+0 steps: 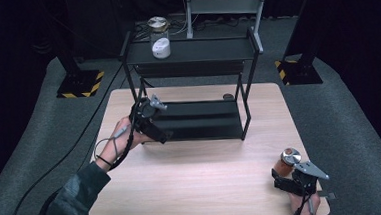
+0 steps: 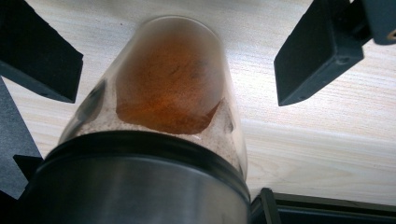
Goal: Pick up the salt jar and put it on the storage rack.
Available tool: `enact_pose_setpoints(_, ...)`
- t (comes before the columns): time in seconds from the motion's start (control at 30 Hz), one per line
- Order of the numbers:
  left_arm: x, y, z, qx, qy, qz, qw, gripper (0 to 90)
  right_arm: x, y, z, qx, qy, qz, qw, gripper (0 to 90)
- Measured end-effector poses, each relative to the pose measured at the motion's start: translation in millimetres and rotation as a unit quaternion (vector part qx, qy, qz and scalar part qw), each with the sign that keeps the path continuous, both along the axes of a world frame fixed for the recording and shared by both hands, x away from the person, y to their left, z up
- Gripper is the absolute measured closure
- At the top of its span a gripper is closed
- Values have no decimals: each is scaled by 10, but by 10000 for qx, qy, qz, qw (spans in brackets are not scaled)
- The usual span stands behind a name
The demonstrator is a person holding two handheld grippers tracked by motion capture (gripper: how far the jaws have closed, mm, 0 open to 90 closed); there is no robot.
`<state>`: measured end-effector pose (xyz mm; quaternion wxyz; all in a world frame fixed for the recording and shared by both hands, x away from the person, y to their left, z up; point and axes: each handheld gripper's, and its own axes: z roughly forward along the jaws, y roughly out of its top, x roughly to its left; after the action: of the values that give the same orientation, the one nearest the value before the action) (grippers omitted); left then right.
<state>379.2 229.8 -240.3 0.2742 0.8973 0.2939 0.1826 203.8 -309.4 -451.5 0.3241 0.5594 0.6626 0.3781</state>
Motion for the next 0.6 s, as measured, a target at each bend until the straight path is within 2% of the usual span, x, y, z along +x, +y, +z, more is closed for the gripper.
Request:
enact_pose_setpoints(0.13, -111, -2, -256, -3, -32, 68, 10000, 0, 1, 3, 2, -9, 6, 0, 10000, 0)
enact_pose_setpoints(0.23, -168, -23, -452, 105, 24, 83, 9999, 0, 3, 4, 2, -13, 9, 4, 10000, 0)
enact_pose_setpoints(0.33, -214, -3, -668, 61, 141, 139, 9998, 0, 4, 7, 3, -14, 13, 1, 10000, 0)
enact_pose_setpoints(0.6, -378, 27, -1110, -20, 165, 341, 9993, 0, 4, 13, 4, -30, 15, -4, 10000, 0)
